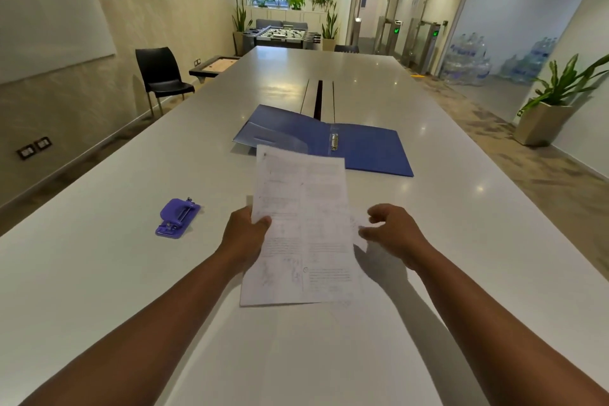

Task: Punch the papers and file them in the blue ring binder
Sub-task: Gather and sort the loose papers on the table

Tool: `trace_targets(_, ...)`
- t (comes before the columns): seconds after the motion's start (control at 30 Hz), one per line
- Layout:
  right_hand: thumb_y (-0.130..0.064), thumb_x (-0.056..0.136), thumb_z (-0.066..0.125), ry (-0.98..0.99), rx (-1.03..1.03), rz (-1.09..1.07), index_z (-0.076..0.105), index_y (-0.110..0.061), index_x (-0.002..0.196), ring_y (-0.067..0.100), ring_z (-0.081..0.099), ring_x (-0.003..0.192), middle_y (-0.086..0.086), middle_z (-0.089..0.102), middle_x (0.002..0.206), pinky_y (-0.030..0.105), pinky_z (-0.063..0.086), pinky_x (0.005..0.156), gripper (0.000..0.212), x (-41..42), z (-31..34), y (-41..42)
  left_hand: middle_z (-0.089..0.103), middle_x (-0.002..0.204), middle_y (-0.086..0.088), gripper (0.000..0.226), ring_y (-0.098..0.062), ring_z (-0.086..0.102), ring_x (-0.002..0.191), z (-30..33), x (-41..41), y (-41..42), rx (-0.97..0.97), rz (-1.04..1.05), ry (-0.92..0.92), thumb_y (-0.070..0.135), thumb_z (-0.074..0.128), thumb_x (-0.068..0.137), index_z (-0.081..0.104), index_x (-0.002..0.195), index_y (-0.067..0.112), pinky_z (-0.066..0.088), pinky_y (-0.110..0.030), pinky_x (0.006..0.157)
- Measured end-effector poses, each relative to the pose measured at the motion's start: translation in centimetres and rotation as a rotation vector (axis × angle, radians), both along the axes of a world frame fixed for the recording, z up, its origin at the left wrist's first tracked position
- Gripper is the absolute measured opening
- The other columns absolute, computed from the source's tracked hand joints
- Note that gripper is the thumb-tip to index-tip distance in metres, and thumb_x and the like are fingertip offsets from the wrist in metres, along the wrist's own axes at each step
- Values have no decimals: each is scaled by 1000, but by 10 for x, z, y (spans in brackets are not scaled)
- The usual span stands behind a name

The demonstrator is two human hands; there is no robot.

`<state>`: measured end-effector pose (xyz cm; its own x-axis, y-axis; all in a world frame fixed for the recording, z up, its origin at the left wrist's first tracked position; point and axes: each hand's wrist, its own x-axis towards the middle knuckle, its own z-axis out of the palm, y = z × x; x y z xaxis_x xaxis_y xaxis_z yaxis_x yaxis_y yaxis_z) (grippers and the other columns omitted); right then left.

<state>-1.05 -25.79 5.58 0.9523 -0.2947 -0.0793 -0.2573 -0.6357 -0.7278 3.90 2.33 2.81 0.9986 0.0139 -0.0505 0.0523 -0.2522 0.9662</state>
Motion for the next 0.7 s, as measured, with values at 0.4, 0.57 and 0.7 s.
trace_targets(0.4, -71, 68, 75, 294, -536, 30, 56, -13, 108, 25, 61, 101, 1, 60, 108, 33, 45, 76, 73, 12, -21, -15, 71, 123, -9, 28, -22, 63, 86, -22, -3, -7, 340, 37, 20, 17, 51, 103, 65, 127, 10, 46, -23, 59)
trace_targets(0.57, -58, 67, 86, 321, -449, 14, 55, -12, 105, 22, 60, 89, 1, 61, 96, 31, 46, 68, 67, 9, -14, -9, 70, 126, -9, 29, -21, 62, 84, -22, -4, -8, 432, 35, 9, 21, 50, 104, 63, 128, 13, 45, -24, 58)
trace_targets(0.7, -46, 70, 87, 323, -333, 24, 55, -12, 115, 22, 58, 95, 3, 62, 110, 31, 47, 72, 64, 6, -15, -7, 69, 128, -9, 29, -21, 62, 84, -22, -6, -8, 438, 22, 6, 21, 50, 104, 62, 129, 12, 43, -19, 53)
